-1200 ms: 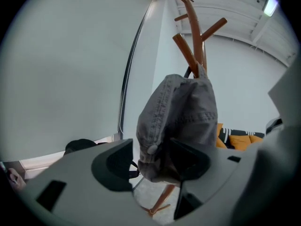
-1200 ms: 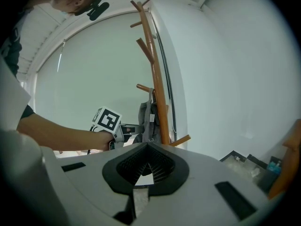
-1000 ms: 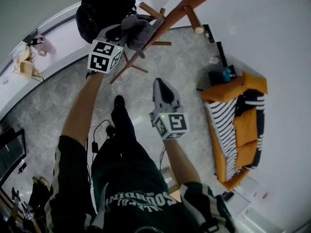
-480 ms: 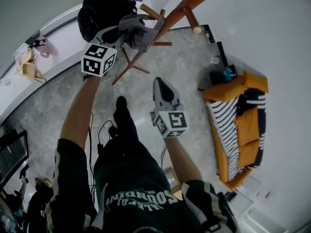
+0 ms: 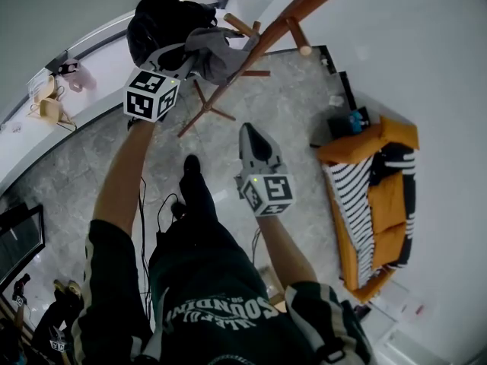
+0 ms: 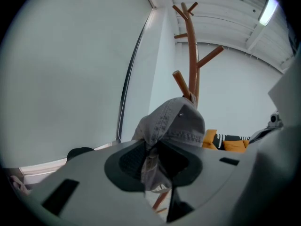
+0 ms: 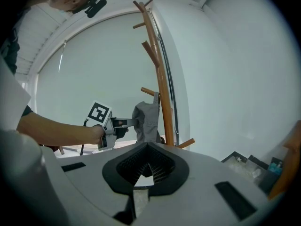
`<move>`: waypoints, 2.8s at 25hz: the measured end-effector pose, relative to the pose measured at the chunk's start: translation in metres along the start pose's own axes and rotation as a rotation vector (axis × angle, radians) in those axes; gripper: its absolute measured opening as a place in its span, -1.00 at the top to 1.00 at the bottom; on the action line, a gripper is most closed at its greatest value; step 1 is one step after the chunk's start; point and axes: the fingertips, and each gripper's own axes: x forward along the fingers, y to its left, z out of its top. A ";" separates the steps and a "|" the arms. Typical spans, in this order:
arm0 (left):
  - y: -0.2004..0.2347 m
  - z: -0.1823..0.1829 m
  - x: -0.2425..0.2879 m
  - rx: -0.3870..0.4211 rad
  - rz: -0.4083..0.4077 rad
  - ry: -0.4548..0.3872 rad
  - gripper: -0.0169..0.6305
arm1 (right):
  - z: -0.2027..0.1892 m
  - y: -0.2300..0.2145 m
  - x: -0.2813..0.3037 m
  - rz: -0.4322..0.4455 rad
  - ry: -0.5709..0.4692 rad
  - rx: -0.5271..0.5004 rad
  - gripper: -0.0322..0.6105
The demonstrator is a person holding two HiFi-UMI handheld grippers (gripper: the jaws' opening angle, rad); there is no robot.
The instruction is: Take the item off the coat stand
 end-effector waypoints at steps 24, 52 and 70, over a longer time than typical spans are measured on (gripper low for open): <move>0.025 0.068 -0.042 -0.011 0.044 -0.064 0.69 | 0.036 0.020 0.006 0.064 -0.032 -0.001 0.90; 0.028 0.096 -0.169 0.000 0.202 -0.053 0.69 | 0.080 0.039 -0.015 0.092 -0.099 -0.042 0.90; -0.071 0.062 -0.268 -0.021 0.184 -0.073 0.69 | 0.095 0.059 -0.087 0.082 -0.174 -0.053 0.90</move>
